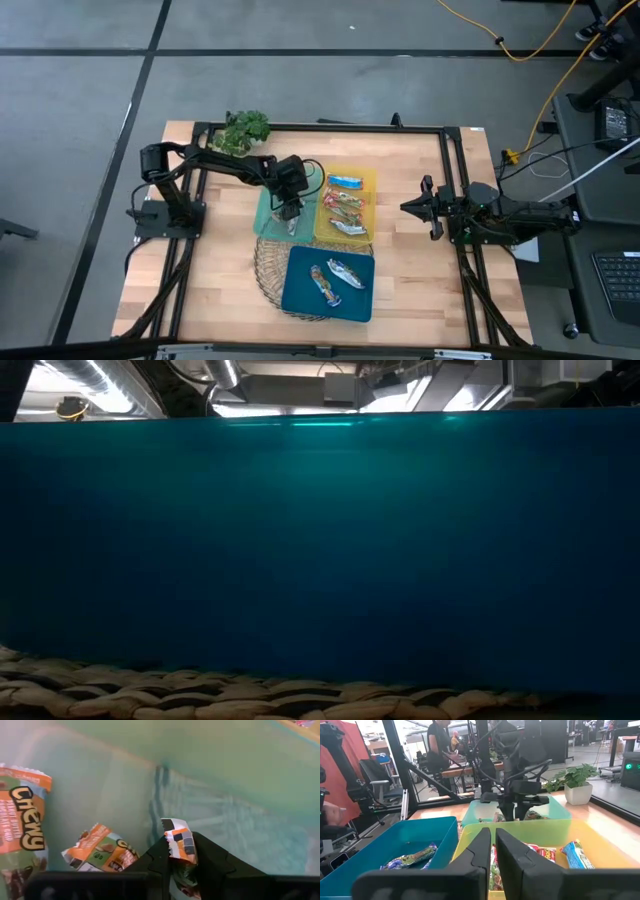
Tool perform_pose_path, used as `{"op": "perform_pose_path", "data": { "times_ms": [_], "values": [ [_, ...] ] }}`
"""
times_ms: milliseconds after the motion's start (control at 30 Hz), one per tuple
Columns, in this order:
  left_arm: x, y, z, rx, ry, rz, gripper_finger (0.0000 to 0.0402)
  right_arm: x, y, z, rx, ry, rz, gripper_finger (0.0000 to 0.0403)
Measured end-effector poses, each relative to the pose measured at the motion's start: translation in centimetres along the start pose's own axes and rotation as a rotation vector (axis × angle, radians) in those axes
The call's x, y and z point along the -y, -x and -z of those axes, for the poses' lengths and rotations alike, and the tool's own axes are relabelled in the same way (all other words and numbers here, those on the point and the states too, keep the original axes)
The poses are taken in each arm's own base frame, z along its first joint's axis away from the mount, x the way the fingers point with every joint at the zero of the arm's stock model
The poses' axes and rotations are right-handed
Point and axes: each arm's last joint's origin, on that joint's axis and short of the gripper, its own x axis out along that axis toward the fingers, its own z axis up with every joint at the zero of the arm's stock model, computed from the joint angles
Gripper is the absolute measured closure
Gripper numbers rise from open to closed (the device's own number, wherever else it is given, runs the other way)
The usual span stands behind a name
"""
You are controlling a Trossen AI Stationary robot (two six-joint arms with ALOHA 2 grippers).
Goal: Pick and place Granola Bars by type
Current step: Put the yellow granola bar into the green bin, then return to Home Position
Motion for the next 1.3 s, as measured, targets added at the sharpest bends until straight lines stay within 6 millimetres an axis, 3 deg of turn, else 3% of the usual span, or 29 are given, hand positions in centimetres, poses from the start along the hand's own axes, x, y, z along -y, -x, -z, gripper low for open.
{"op": "perform_pose_path", "data": {
  "times_ms": [300, 467, 600, 767, 933, 1033, 1167, 1300],
  "values": [
    [0.2, 0.3, -0.1, 0.01, 0.03, 0.002, 0.0271, 0.0, 0.0, 0.0, 0.0, -0.001, 0.0, 0.037],
    [0.8, 2.5, -0.8, 0.082, 0.043, 0.014, 0.0219, 0.0, 0.0, 0.0, 0.0, -0.001, 0.0, 0.037],
    [1.9, 6.3, -1.6, 0.206, 0.048, 0.037, 0.0187, 0.0, 0.0, 0.0, 0.0, -0.001, 0.0, 0.037],
    [3.9, 13.3, -1.6, 0.416, 0.036, 0.17, 0.0173, 0.0, 0.0, 0.0, 0.0, -0.001, 0.0, 0.037],
    [6.6, 20.6, 0.6, 0.602, -0.118, 0.364, 0.0175, 0.0, 0.0, 0.0, 0.0, -0.001, 0.0, 0.037],
    [7.8, 24.1, 2.5, 0.742, -0.264, 0.352, 0.0173, 0.0, 0.0, 0.0, 0.0, 0.0, 0.0, 0.037],
    [8.7, 26.9, 5.2, 0.842, -0.332, 0.265, 0.0175, 0.0, 0.0, 0.0, 0.0, -0.001, 0.0, 0.037],
    [8.6, 27.9, 7.2, 0.861, -0.359, 0.145, 0.0176, 0.0, 0.0, 0.0, 0.0, -0.001, 0.0, 0.037]
  ]
}}
